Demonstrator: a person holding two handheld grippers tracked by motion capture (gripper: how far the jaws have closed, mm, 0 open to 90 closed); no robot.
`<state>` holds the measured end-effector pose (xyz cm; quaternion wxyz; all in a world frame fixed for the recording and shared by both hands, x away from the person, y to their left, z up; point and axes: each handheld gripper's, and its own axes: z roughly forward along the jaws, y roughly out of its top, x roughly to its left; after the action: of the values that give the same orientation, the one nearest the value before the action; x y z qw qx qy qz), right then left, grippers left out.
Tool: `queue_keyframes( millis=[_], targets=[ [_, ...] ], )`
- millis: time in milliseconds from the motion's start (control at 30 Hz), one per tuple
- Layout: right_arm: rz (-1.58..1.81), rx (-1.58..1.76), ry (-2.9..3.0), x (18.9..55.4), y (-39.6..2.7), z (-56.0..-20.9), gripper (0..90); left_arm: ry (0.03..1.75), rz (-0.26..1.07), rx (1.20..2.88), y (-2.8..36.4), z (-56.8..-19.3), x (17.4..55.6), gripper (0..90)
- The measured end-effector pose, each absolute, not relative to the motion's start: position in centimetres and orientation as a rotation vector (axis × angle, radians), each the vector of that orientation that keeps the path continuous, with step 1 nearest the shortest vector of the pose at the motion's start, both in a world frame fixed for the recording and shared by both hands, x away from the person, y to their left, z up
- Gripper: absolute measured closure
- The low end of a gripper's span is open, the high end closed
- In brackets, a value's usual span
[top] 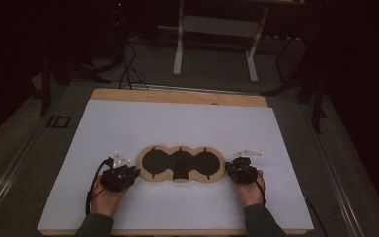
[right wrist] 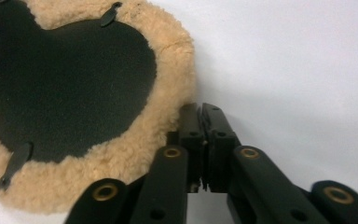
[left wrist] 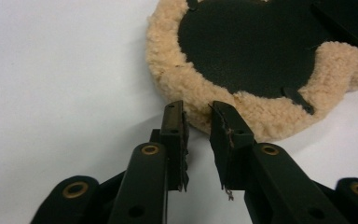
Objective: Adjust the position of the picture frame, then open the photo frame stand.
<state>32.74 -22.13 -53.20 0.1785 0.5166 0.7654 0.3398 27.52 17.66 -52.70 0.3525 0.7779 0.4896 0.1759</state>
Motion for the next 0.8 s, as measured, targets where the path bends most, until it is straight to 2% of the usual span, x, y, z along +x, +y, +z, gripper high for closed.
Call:
queue_keyframes(
  millis=[333, 800],
  targets=[
    [1.021, 1.452, 2.131, 31.8, -23.1, -52.0, 81.5, 1.274, 0.479, 1.979, 18.1, -52.4, 27.4, 71.0],
    [1.091, 1.363, 2.184, 30.8, -23.0, -49.8, 64.2, 1.182, 0.5, 1.963, 17.6, -51.4, 26.7, 66.2]
  ],
)
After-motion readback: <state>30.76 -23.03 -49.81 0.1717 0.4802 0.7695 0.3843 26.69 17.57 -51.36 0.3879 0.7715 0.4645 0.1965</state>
